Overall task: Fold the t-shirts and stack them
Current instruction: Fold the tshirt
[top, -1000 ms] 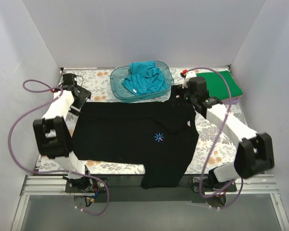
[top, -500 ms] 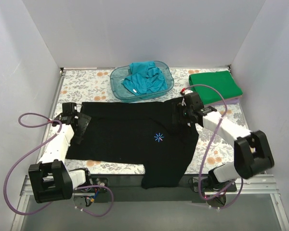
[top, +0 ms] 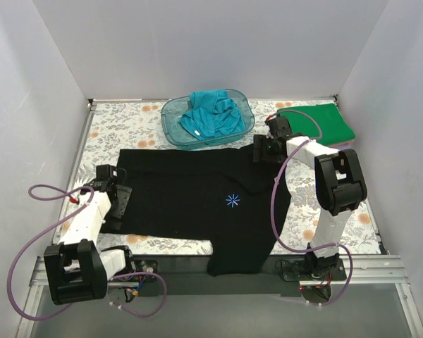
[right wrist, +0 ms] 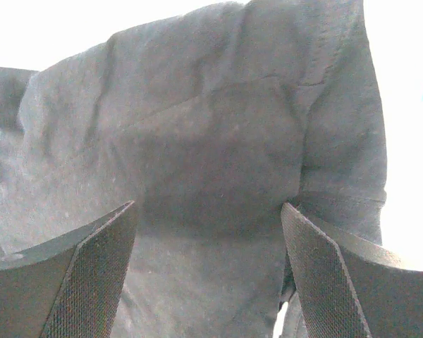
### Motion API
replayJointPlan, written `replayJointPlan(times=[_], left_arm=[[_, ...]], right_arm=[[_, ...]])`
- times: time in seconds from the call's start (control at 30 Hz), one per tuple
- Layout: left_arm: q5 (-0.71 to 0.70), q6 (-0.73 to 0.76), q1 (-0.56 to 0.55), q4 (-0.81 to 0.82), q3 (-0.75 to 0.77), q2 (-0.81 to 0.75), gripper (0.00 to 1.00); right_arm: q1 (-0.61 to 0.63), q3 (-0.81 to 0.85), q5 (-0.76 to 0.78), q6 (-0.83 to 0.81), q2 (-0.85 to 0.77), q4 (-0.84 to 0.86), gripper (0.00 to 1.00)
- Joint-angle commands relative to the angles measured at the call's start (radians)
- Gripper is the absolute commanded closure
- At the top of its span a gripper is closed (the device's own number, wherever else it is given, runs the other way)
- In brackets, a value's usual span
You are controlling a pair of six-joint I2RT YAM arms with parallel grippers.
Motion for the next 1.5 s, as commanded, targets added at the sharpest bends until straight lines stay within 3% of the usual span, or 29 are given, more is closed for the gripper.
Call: replayJointPlan(times=[0.0, 0.53, 0.8, 1.0, 1.3, 1.47], left_arm=[[-0.041, -0.076, 0.005, -0.031, -0.029, -0.064, 0.06], [-0.033, -0.185, 0.004, -0.118, -0.055, -0.022, 0.06], [-0.019, -0.240, 0.004, 0.003, -0.178, 0.030, 0.10], [-0.106, -0.290, 0.004, 0.007, -0.184, -0.004, 0.30], [-0.139, -0.317, 0.005, 0.034, -0.197, 0.036, 0.83], [-0.134, -0.313, 0.007, 0.040, -0.194, 0.064, 0.93]], right_arm=[[-0.017, 0.068, -0.012, -0.012, 0.061, 0.012, 0.11], [-0.037, 0.203, -0.065, 0.000, 0.154, 0.014, 0.11], [-0.052, 0.194, -0.087, -0.001, 0.136, 0.016, 0.11], [-0.066, 0.188, -0.090, -0.008, 0.107, 0.016, 0.11], [-0.080, 0.192, -0.053, -0.015, 0.096, 0.009, 0.10], [-0.083, 0.198, -0.070, -0.028, 0.078, -0.027, 0.10]])
